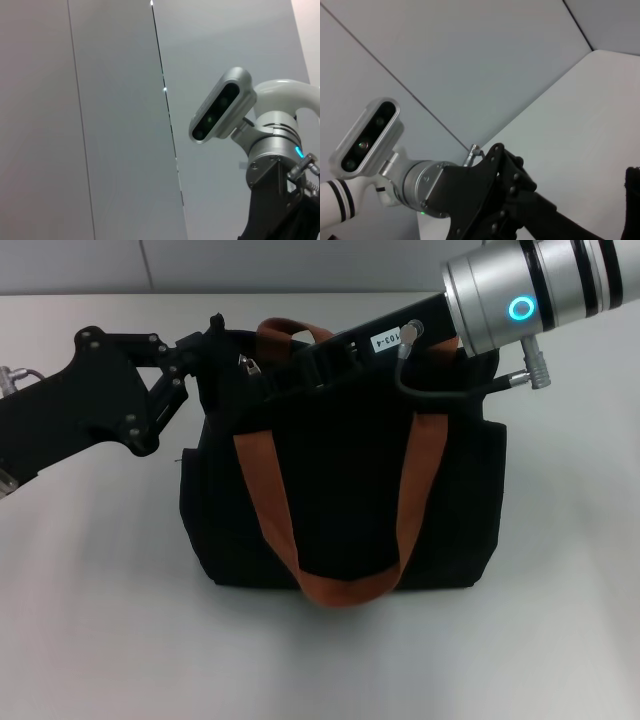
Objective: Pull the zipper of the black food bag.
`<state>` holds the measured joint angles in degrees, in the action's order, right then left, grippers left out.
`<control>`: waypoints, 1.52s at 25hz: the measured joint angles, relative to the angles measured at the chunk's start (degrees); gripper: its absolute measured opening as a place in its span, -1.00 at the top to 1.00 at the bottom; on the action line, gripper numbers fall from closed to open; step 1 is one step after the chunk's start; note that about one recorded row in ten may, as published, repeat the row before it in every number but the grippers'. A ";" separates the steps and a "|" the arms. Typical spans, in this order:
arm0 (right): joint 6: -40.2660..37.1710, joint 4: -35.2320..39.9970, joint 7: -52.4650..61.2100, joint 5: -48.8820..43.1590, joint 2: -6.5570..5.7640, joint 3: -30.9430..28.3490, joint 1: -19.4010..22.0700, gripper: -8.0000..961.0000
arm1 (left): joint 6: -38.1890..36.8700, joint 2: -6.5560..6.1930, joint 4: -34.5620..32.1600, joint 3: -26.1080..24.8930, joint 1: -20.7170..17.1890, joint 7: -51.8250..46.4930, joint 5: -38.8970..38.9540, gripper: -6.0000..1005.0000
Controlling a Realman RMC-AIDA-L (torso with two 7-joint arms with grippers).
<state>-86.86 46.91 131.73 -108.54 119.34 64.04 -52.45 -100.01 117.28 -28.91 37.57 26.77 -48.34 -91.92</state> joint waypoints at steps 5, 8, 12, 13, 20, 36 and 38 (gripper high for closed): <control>-1.04 1.21 0.26 -0.06 -0.05 -0.23 -0.02 0.99 | 0.10 -0.69 0.00 -0.03 -0.59 0.11 0.01 0.89; -1.44 1.56 0.50 -0.22 -0.10 -0.35 -0.09 0.99 | -0.09 -1.10 0.00 0.11 -0.95 0.48 -0.03 0.89; -1.59 1.87 0.84 -0.42 -0.15 -0.39 -0.39 0.99 | -0.13 -1.56 0.00 0.44 -1.26 0.54 -0.15 0.89; -1.62 1.88 0.89 -0.44 -0.16 -0.34 -0.52 0.99 | -0.16 -1.63 0.00 0.50 -1.35 0.57 -0.15 0.88; -1.69 1.87 1.02 -0.91 -0.24 -0.06 -1.23 0.99 | -0.71 -2.28 0.00 1.30 -2.00 0.72 -0.34 0.88; -1.35 1.46 1.33 -2.12 -0.13 0.27 -1.45 0.98 | -3.53 -2.56 0.00 1.53 -2.89 0.79 -0.37 0.88; -1.18 1.47 1.63 -2.12 -0.11 0.58 -1.45 0.98 | -3.53 -2.51 0.00 1.54 -2.89 0.79 -0.37 0.88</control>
<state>-88.04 48.38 133.36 -110.67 119.24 64.63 -53.90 -103.54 114.77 -28.92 39.11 23.88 -47.55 -92.29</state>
